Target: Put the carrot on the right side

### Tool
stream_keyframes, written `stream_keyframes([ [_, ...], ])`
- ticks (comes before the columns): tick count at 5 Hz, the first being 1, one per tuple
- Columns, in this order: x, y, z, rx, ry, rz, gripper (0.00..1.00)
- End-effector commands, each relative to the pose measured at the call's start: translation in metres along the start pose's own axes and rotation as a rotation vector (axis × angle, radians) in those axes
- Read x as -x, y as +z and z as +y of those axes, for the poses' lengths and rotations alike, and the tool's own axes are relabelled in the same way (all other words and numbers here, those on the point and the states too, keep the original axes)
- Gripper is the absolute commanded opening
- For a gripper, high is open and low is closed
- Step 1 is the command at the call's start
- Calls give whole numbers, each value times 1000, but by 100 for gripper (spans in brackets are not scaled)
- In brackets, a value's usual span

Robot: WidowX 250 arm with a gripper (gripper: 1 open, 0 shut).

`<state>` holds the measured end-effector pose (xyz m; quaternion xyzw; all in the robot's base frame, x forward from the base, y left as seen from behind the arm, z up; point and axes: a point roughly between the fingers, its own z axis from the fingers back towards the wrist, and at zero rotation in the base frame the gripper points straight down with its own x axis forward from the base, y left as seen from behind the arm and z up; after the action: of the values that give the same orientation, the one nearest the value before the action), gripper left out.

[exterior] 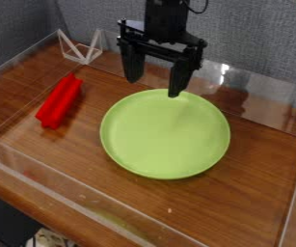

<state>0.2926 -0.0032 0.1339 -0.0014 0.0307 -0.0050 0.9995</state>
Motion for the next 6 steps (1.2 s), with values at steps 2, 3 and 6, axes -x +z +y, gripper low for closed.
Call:
stream_keyframes([
  [2,19,-8,74,-6,118,-9,100],
  [3,35,-3,113,-15,171,-34,100],
  [6,36,-35,179,-2,210,-64,100],
])
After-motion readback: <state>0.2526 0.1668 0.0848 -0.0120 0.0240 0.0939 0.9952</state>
